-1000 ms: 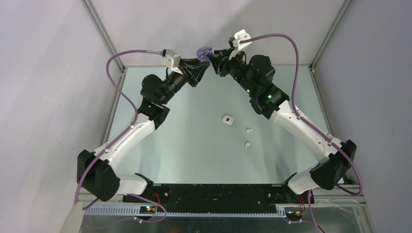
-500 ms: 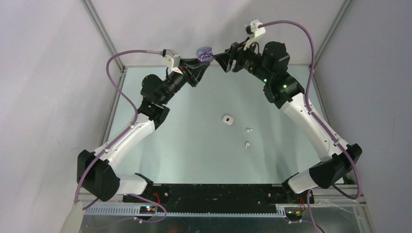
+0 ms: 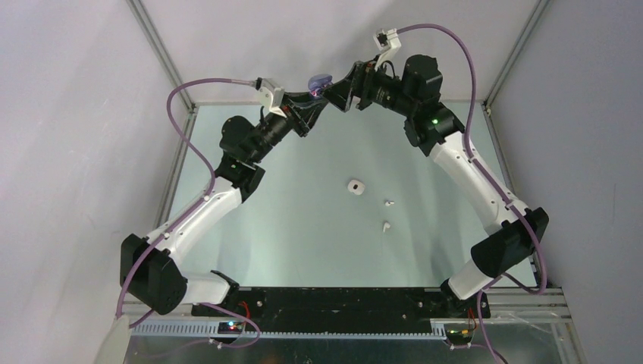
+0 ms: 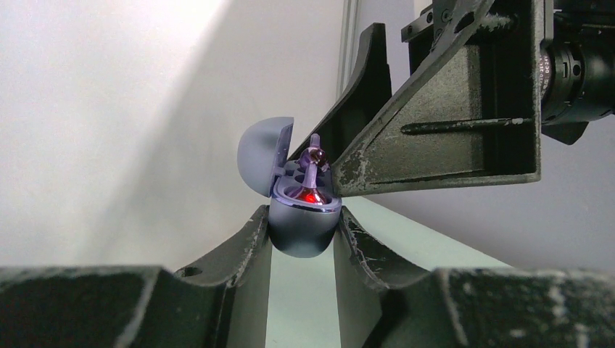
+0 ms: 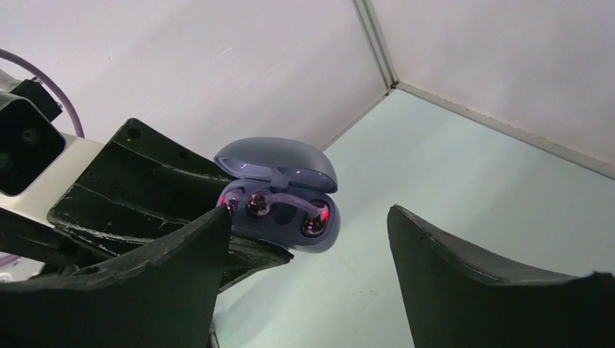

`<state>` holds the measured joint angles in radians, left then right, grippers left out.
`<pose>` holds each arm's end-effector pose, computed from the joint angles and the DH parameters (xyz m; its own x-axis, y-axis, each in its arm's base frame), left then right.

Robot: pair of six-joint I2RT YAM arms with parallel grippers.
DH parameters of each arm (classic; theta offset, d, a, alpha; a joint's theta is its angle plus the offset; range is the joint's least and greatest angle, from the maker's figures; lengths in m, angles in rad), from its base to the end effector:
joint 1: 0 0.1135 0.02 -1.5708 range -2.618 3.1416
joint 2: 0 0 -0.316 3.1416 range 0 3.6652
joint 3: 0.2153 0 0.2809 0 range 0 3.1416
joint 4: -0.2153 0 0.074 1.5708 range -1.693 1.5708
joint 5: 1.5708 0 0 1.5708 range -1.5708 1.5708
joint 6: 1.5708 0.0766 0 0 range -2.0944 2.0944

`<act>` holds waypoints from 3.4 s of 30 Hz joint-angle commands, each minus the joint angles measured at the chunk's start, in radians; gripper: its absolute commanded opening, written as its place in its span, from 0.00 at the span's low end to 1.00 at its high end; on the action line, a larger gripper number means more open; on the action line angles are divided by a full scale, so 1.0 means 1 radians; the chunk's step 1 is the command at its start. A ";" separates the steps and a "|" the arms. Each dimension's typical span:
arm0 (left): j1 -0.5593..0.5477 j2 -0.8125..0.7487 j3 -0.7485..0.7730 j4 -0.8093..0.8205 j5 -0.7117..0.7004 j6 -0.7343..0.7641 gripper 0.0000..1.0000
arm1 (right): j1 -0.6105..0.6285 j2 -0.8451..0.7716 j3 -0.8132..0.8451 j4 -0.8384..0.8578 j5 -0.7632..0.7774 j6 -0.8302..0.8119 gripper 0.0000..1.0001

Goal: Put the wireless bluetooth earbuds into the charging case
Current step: Adjust the right earbud in the right side groove of the charging case.

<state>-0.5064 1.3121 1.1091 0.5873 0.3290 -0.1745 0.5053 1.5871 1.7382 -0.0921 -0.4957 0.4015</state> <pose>0.2992 -0.1942 0.4774 0.1977 -0.2975 -0.9340 0.7669 0.6404 -0.0417 0.3573 0.2393 0.5384 -0.2813 0.2373 -0.9298 -0.7945 0.4858 0.3643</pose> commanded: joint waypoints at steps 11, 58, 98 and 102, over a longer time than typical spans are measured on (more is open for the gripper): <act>-0.004 -0.029 0.016 0.031 0.020 0.029 0.00 | -0.012 0.016 0.063 0.061 0.020 0.129 0.79; -0.004 -0.032 0.009 0.007 -0.015 0.051 0.00 | -0.041 0.003 0.056 0.061 0.026 0.165 0.75; -0.009 -0.035 -0.004 0.008 -0.024 0.095 0.00 | 0.011 0.042 0.092 -0.012 0.083 0.107 0.66; -0.011 -0.041 -0.007 0.008 -0.023 0.098 0.00 | 0.012 0.043 0.095 -0.017 0.095 0.106 0.64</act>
<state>-0.5083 1.3113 1.1080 0.5606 0.3172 -0.1040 0.5117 1.6272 1.8103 -0.1440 -0.4007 0.5236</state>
